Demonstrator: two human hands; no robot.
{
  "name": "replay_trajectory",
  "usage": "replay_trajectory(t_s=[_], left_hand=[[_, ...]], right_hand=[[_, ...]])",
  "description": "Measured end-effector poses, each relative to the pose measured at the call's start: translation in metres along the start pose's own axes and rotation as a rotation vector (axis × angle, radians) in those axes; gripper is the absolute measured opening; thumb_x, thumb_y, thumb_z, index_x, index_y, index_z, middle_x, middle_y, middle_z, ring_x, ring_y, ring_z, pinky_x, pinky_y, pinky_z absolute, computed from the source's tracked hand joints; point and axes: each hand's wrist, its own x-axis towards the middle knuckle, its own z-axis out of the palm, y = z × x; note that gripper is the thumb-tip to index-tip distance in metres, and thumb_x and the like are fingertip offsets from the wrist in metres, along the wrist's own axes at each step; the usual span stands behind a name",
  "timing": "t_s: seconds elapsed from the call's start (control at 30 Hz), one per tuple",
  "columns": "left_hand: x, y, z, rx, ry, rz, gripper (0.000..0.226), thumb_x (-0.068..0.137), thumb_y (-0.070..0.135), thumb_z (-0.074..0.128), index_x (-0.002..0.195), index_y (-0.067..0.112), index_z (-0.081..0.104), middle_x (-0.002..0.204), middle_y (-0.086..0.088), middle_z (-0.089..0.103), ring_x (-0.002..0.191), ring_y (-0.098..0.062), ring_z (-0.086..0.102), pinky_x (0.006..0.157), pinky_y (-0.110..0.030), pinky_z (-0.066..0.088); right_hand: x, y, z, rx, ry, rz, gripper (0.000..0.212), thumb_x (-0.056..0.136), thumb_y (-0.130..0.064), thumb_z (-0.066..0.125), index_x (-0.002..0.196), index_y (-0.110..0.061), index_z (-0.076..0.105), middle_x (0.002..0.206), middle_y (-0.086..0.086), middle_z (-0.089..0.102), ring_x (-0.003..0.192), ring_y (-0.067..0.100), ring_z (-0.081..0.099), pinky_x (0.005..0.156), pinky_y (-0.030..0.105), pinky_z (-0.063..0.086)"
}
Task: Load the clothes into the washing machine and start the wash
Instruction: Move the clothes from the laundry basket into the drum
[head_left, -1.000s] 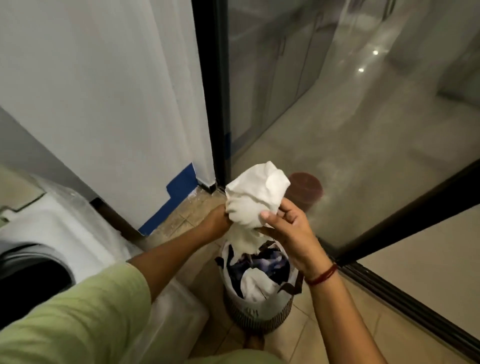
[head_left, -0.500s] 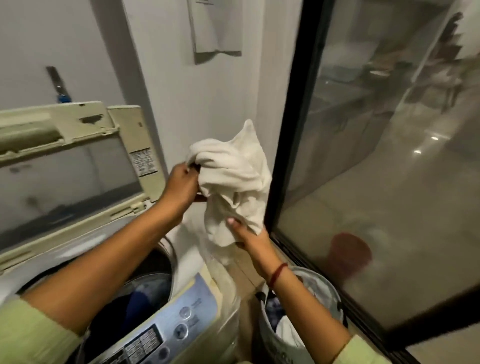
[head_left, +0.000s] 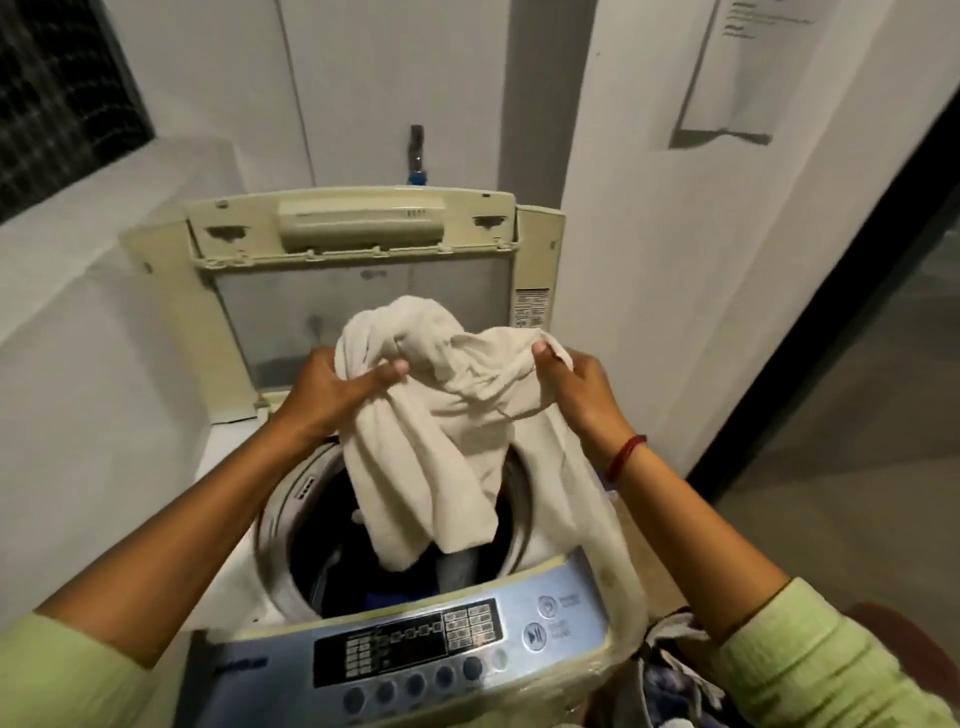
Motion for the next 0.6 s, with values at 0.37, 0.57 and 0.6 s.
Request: replay_trajectory(t_s=[0.37, 0.57, 0.6], left_hand=[[-0.006, -0.049, -0.104, 0.752, -0.604, -0.414, 0.066, 0.037, 0.083, 0.067, 0.040, 0.022, 0.042, 0.044, 0.013, 0.038, 0.045, -0.005, 0.034, 0.052, -0.025, 0.027], [0.006, -0.057, -0.098, 1.040, -0.603, -0.493, 0.039, 0.073, 0.059, 0.066, 0.069, 0.021, 0.072, 0.088, 0.003, 0.067, 0.084, -0.013, 0.057, 0.075, -0.026, 0.045], [0.010, -0.056, -0.096, 1.053, -0.512, -0.420, 0.039, 0.074, 0.057, 0.067, 0.081, 0.020, 0.073, 0.100, -0.001, 0.067, 0.092, -0.016, 0.059, 0.079, -0.028, 0.046]], right_hand=[[0.057, -0.039, -0.011, -0.250, 0.404, -0.296, 0.051, 0.089, -0.053, 0.046, 0.108, -0.010, 0.064, 0.116, 0.011, 0.059, 0.105, 0.022, 0.055, 0.088, 0.033, 0.045], [0.039, -0.056, 0.012, -0.268, 0.106, -0.305, 0.048, 0.086, -0.059, 0.048, 0.058, -0.020, 0.049, 0.057, -0.008, 0.047, 0.055, 0.007, 0.044, 0.053, 0.020, 0.035], [0.034, -0.060, 0.015, -0.206, 0.036, -0.258, 0.058, 0.077, -0.071, 0.046, 0.055, -0.018, 0.045, 0.050, -0.010, 0.044, 0.048, 0.004, 0.042, 0.048, 0.017, 0.034]])
